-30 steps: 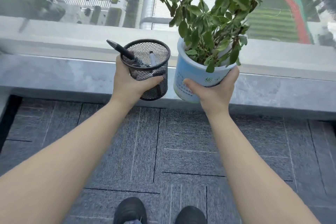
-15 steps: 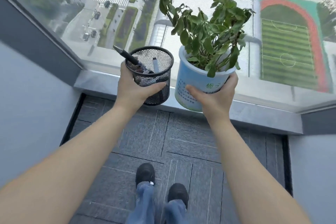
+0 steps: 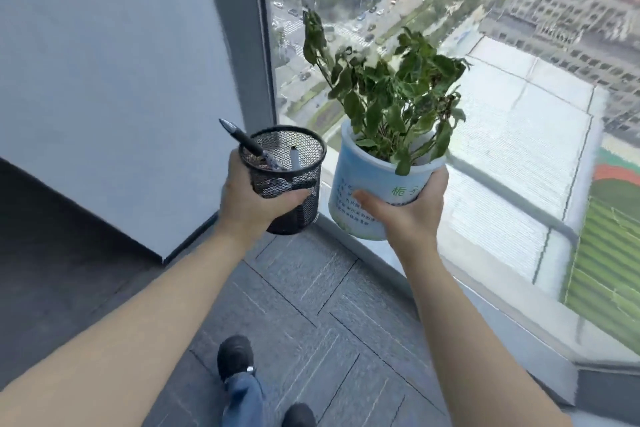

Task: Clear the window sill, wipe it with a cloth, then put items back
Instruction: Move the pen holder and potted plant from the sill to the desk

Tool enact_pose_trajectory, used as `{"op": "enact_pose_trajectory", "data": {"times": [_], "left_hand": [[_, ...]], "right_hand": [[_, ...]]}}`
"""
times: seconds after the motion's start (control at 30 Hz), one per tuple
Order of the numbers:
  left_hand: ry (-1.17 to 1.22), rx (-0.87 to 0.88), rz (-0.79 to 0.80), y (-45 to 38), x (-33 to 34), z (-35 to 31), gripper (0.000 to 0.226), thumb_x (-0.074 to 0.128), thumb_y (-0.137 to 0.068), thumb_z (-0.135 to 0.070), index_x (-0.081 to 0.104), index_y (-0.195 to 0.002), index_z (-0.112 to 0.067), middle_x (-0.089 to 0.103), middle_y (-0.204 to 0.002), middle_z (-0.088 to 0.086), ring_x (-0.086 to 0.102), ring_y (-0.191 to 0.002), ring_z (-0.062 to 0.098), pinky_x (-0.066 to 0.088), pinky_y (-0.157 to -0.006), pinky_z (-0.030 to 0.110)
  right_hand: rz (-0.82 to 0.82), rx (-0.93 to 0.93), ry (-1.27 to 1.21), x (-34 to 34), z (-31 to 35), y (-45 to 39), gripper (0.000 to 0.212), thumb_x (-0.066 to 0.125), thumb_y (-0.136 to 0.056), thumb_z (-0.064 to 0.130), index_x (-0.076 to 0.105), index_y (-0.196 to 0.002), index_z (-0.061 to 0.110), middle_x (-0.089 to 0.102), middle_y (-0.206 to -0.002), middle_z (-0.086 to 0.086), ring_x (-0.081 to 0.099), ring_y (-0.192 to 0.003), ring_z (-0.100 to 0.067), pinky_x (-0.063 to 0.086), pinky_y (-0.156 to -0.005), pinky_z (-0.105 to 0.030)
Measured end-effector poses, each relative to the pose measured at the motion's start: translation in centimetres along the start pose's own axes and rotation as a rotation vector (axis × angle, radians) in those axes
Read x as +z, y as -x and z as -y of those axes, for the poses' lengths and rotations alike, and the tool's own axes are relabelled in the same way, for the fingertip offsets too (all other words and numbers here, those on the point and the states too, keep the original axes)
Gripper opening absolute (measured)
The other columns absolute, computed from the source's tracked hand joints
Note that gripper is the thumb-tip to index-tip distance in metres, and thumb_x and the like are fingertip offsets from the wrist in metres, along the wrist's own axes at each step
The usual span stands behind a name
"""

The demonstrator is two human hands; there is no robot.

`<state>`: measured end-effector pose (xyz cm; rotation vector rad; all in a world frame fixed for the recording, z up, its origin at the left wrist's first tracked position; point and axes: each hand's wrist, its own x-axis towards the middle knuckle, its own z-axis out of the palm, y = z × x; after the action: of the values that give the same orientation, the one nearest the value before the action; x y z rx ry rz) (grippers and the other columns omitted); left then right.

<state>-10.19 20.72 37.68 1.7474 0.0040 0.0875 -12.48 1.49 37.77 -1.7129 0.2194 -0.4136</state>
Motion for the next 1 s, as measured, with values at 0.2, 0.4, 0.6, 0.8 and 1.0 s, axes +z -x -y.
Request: {"op": "enact_pose_trajectory", "data": {"times": [0.2, 0.4, 0.6, 0.8, 1.0], "left_hand": [[0.043, 0.022, -0.296, 5.6, -10.7, -2.9, 0.063, 0.072, -0.037, -0.041, 0.04, -0.092, -0.043, 0.052, -0.099, -0.015, 0.054, -0.104, 0.017, 0.045, -0.094, 0.038], [-0.005, 0.062, -0.565, 12.8, -23.4, -4.8, 0.07, 0.073, -0.038, -0.041, 0.043, -0.1, -0.029, 0.058, -0.106, -0.001, 0.056, -0.104, 0.019, 0.046, -0.095, 0.038], [-0.067, 0.097, -0.756, 22.1, -37.2, -6.3, 0.073, 0.074, -0.042, -0.038, 0.044, -0.106, -0.019, 0.06, -0.107, 0.001, 0.057, -0.104, 0.016, 0.045, -0.097, 0.038], [-0.116, 0.113, -0.98, 32.6, -48.0, -7.3, 0.061, 0.072, -0.039, -0.039, 0.042, -0.092, -0.037, 0.055, -0.097, -0.016, 0.056, -0.09, -0.008, 0.046, -0.084, 0.014], [-0.169, 0.07, -1.23, 41.3, -57.1, -7.3, 0.062, 0.076, -0.039, -0.036, 0.041, -0.09, -0.034, 0.056, -0.096, -0.015, 0.058, -0.089, -0.007, 0.047, -0.086, 0.02]], "right_hand": [[0.231, -0.128, -0.028, 7.8, 7.1, 4.3, 0.069, 0.078, -0.038, 0.043, 0.038, -0.095, 0.038, 0.054, -0.108, -0.005, 0.056, -0.097, -0.017, 0.051, -0.081, -0.037], [0.492, -0.235, -0.135, 18.1, 13.1, 11.9, 0.072, 0.08, -0.04, 0.04, 0.04, -0.099, 0.035, 0.054, -0.111, -0.01, 0.058, -0.099, -0.016, 0.053, -0.081, -0.033], [0.709, -0.316, -0.235, 28.5, 19.1, 22.8, 0.08, 0.081, -0.04, 0.036, 0.039, -0.105, 0.017, 0.049, -0.097, 0.014, 0.052, -0.084, 0.017, 0.046, -0.074, -0.009], [0.935, -0.35, -0.348, 37.6, 24.2, 34.4, 0.087, 0.083, -0.043, 0.031, 0.039, -0.117, 0.017, 0.046, -0.106, 0.018, 0.05, -0.093, 0.016, 0.046, -0.08, -0.008], [1.147, -0.366, -0.424, 45.3, 27.8, 44.2, 0.086, 0.078, -0.041, 0.042, 0.038, -0.116, 0.027, 0.048, -0.11, 0.014, 0.052, -0.104, 0.001, 0.049, -0.09, -0.026]]}}
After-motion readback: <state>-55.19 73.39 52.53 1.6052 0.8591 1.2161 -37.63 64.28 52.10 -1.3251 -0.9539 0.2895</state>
